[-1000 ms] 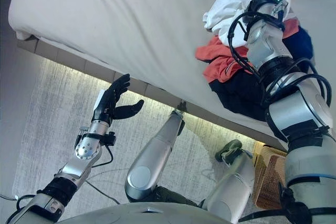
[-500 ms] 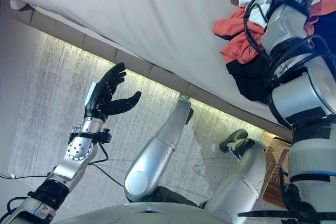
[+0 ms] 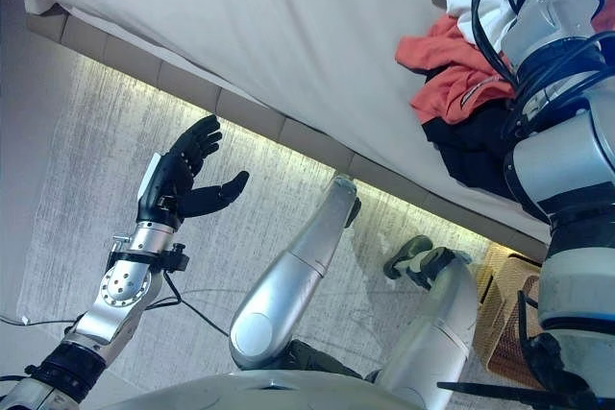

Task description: Pick up the clothes from the bed and place them into the basket

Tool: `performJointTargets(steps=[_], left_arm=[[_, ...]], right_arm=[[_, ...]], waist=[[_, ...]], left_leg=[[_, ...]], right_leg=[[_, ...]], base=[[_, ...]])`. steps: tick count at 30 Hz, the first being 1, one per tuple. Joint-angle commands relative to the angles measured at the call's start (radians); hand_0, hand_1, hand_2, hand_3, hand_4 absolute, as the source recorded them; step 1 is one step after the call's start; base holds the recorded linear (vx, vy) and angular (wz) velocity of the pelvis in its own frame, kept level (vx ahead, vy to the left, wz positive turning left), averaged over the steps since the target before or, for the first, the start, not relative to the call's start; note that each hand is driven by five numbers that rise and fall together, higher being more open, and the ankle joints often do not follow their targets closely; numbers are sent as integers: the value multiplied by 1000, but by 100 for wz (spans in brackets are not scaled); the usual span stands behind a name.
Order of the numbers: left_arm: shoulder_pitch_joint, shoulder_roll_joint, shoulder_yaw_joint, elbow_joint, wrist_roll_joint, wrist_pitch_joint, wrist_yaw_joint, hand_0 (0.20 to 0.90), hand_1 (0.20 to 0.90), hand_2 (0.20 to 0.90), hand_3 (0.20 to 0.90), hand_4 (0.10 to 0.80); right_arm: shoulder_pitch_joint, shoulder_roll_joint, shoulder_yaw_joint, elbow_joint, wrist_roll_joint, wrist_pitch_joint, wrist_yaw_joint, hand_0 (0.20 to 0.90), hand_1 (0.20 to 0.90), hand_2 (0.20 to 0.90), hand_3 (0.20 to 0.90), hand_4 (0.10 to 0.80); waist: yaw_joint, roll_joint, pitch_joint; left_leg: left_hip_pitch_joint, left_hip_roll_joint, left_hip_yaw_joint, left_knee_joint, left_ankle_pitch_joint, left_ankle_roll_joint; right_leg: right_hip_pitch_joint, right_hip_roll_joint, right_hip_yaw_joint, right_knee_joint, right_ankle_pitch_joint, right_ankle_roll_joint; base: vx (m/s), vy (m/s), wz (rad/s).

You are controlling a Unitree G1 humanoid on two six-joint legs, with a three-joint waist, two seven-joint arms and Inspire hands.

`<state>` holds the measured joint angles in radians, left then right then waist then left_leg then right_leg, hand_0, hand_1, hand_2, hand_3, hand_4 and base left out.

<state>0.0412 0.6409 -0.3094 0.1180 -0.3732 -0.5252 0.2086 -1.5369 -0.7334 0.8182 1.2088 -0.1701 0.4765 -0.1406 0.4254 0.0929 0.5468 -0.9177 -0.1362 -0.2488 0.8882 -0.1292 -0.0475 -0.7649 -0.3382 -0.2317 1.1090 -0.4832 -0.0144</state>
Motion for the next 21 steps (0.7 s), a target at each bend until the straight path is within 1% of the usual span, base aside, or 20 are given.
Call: performJointTargets(steps=[1,3,7,10,12,13,14,17,21], left_arm=[[-26,3,68,-59,-12,-79,12,900,900,900,900,800],[-33,5,63,-54,-15,-68,7,900,900,900,900,800],[-54,7,57,-37,-14,-32,-12,900,900,900,900,800],[-68,7,51,-13,-2,-1,-20,900,900,900,900,800],[-69,7,45,7,2,16,-24,900,900,900,900,800],[-70,4,38,26,6,42,-36,900,900,900,900,800],[-70,5,34,38,5,50,-47,900,900,900,900,800],[-76,7,18,58,26,77,-59,900,900,900,900,800],[-94,4,3,82,32,126,-62,900,900,900,900,800]], right_arm=[[-40,-46,42,-54,3,-20,-60,300,300,300,200,100],[-38,-48,37,-54,13,-32,-65,300,300,300,200,100],[-37,-62,20,-44,9,-66,-74,300,300,300,200,100],[-48,-73,16,-37,17,-87,-87,300,300,300,200,100],[-48,-82,14,-47,25,-98,-96,300,300,300,200,100],[-50,-90,12,-59,49,-111,-108,300,300,300,200,100],[-46,-96,4,-68,66,-130,-124,300,300,300,200,100],[-39,-115,-15,-109,83,-151,-147,300,300,300,200,100],[-41,-156,-22,-158,118,-167,-153,300,300,300,200,100]], waist=[[-8,15,-27],[-13,9,-27],[-17,-7,-27],[-20,-24,-27],[-24,-34,-45],[-27,-45,-66],[-30,-53,-79],[-41,-74,-118],[-66,-99,-176]], left_leg=[[118,-1,131,-23,-86,103],[171,7,137,-63,-80,100],[291,21,141,-148,-67,93],[379,34,145,-213,-56,88],[422,42,145,-254,-49,86],[453,49,145,-286,-44,83],[477,54,145,-308,-41,81],[546,66,145,-372,-34,78],[641,85,154,-463,-22,69]], right_leg=[[96,49,-33,-68,153,6],[152,45,-35,-110,164,12],[270,22,-43,-190,193,20],[360,11,-49,-265,225,29],[402,13,-53,-314,240,34],[436,12,-57,-357,253,38],[465,14,-60,-397,259,40],[537,18,-66,-476,291,51],[643,38,-64,-606,328,63]], base=[[27,4,-10],[28,10,-15],[35,-2,-10],[18,-19,-7],[22,-7,-8],[29,-10,-8],[39,-15,-13],[46,-23,-14],[65,-21,-15]])
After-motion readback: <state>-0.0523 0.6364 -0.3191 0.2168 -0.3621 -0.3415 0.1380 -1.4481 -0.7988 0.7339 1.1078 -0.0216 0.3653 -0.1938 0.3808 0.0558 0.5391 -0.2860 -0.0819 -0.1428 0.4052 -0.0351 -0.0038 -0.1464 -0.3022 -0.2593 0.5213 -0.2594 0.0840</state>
